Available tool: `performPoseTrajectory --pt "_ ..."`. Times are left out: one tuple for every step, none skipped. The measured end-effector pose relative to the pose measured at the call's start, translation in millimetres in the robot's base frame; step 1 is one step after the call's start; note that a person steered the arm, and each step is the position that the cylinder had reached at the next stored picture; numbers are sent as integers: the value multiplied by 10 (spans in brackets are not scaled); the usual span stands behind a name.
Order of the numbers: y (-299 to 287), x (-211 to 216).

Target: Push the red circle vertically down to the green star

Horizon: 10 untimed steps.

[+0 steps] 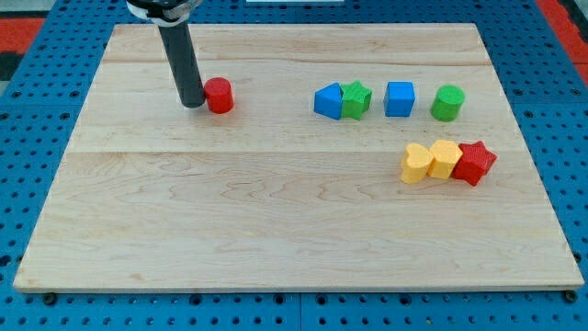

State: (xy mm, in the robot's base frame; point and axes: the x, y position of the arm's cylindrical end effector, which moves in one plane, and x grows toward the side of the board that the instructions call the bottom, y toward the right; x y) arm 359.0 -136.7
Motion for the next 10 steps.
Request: performPoseTrajectory --pt "-317 -88" --pt "157 -488" --pt "549 -267" --pt "334 36" --pt "-117 30" --pt "-485 50" --pt "-256 182" --pt "6 314" --pt "-193 458" --pt "-50 606"
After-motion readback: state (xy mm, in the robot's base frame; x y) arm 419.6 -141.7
